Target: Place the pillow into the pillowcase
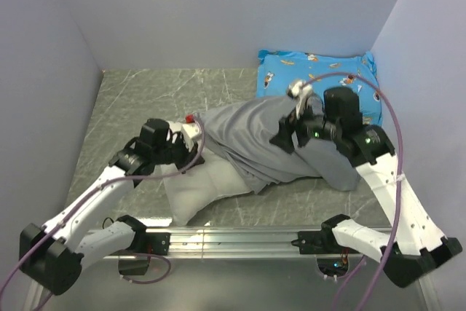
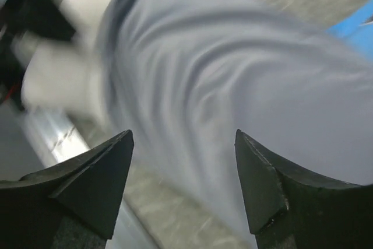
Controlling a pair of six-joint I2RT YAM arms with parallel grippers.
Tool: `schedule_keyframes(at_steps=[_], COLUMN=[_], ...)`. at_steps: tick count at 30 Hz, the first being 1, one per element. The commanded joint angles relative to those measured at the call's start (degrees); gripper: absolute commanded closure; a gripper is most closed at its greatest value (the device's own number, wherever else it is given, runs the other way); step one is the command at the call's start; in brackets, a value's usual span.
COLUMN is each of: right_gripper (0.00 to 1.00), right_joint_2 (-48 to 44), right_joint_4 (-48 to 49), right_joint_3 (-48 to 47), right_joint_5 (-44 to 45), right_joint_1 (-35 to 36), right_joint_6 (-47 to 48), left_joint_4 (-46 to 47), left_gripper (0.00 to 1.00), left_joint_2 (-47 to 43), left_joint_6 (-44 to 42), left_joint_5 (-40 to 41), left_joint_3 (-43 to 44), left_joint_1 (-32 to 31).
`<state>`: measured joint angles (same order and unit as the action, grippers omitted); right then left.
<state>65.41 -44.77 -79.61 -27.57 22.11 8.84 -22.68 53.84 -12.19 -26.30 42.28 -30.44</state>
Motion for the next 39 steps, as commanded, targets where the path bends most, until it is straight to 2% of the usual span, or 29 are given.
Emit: schedule_keyframes(at_steps=[1,4,5,9,17,24,25,26,27,28,29,30,31,33,34,36,37,38,39], right_gripper=[0.25,0.27,0.27,0.17,0.16,0.28,0.34,0.48,0.59,0.86,0.96,1.0,1.0,1.0,1.0,1.0,1.0,1.0,1.0], right_joint_2=[-2.5,-4.4,-4.7,-4.0,5.6,15.3,15.9,16.3,16.8,16.7,16.4,15.7,15.2,14.0,14.0,15.9,17.1,18.5,21.3], right_joint_4=[-5.5,-2.9,-2.1,3.1,1.2,2.4,2.5,2.7,2.7,2.6,2.3,2.1,1.7,0.8,0.6,0.2,-0.2,-1.2,-1.6], right_joint_3=[12.6,18.1,18.8,23.0,17.5,16.3,15.8,15.5,14.1,13.3,12.3,10.2,9.0,4.6,2.8,-3.7,-6.4,-9.2,-14.5], right_joint_5=[-7.3,-6.5,-4.8,7.2,18.9,29.8,30.3,30.4,28.6,27.8,23.9,20.5,11.5,3.3,-5.6,-13.1,-16.4,-23.2,-26.0], right_joint_1=[1.2,4.2,8.4,16.0,29.1,30.8,30.8,30.9,30.9,31.0,31.1,31.5,31.9,32.5,32.4,32.7,32.8,32.9,33.1], right_joint_6=[5.3,2.1,1.1,-1.2,-1.0,-4.1,-4.4,-4.2,-4.1,-3.8,-2.7,-1.9,-0.9,1.4,1.5,0.9,0.5,-0.7,-1.3], left_joint_4=[-1.1,-0.4,0.3,2.2,4.1,5.9,6.0,6.2,6.8,7.5,8.3,9.3,12.2,15.7,19.5,25.7,31.8,34.3,36.5], left_gripper=[1.0,1.0,1.0,1.0,1.0,1.0,1.0,1.0,1.0,1.0,1.0,1.0,1.0,1.0,1.0,1.0,1.0,1.0,1.0], left_joint_2=[6.5,13.2,14.8,16.8,18.8,18.0,17.9,17.8,17.8,17.8,17.9,17.8,17.9,17.5,17.4,17.1,16.8,16.6,16.4], left_joint_6=[10.3,18.8,21.6,25.7,30.0,32.1,32.1,32.5,33.0,33.5,35.4,36.6,37.8,42.3,44.1,51.7,54.7,60.1,62.7], left_joint_5=[-12.0,-19.0,-20.0,-21.4,-22.6,-23.4,-23.3,-23.1,-23.4,-23.5,-23.8,-24.7,-25.1,-26.4,-26.8,-27.9,-27.9,-27.7,-27.6], left_joint_3=[6.1,10.8,12.1,14.4,14.3,13.4,13.3,13.2,12.9,12.4,12.0,11.4,10.8,9.0,7.7,6.0,4.3,3.7,3.2], left_joint_1=[6.8,11.3,12.0,12.8,14.6,15.7,15.7,15.8,15.9,16.0,16.0,16.3,16.4,16.6,16.7,17.1,17.2,17.2,17.2])
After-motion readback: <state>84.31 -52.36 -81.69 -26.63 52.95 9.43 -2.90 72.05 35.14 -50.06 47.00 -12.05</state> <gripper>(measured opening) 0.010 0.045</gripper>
